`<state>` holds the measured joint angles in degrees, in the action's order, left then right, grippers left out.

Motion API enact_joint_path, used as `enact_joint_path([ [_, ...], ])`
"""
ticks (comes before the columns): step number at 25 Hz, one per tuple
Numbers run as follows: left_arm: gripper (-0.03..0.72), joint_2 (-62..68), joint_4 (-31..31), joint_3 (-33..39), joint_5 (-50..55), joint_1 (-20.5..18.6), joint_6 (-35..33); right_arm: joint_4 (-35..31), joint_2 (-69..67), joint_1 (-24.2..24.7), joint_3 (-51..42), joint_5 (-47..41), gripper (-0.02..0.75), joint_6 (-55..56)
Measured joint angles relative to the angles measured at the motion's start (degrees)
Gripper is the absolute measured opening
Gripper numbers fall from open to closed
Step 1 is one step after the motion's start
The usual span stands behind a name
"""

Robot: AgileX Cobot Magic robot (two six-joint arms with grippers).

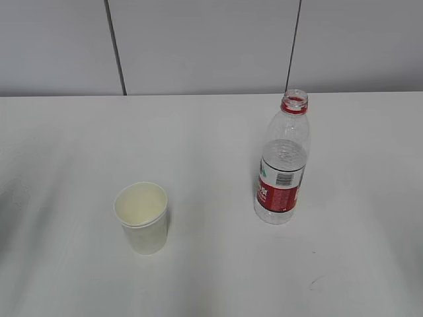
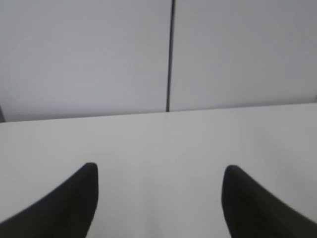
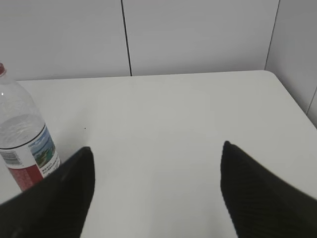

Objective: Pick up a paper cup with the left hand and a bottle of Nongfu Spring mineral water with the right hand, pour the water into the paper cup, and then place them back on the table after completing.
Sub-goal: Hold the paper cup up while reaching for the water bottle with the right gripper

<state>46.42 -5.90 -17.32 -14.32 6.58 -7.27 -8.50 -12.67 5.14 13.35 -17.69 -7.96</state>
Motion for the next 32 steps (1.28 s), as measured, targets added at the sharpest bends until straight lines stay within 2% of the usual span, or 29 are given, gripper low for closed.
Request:
enact_joint_path([
  [6,0.481,9.29,-0.61,3.1,-8.3,8.95,0.0,-0.23,-6.87,-0.74,0.0,6.27,0.587,-1.02],
  [16,0.481,23.44,-1.61,4.82,-18.08,13.36,0.0,-0.23,-16.38,-0.74,0.0,12.47,0.587,-1.24],
  [27,0.481,37.63,-1.58,4.82,-20.58,21.68,0.0,-0.1,-19.47,-0.74,0.0,13.95,0.587,-1.28],
  [32,0.481,41.34,1.89,4.82,-21.84,24.56,0.05,0.12,-19.47,-0.74,0.0,14.01,0.587,-1.28],
])
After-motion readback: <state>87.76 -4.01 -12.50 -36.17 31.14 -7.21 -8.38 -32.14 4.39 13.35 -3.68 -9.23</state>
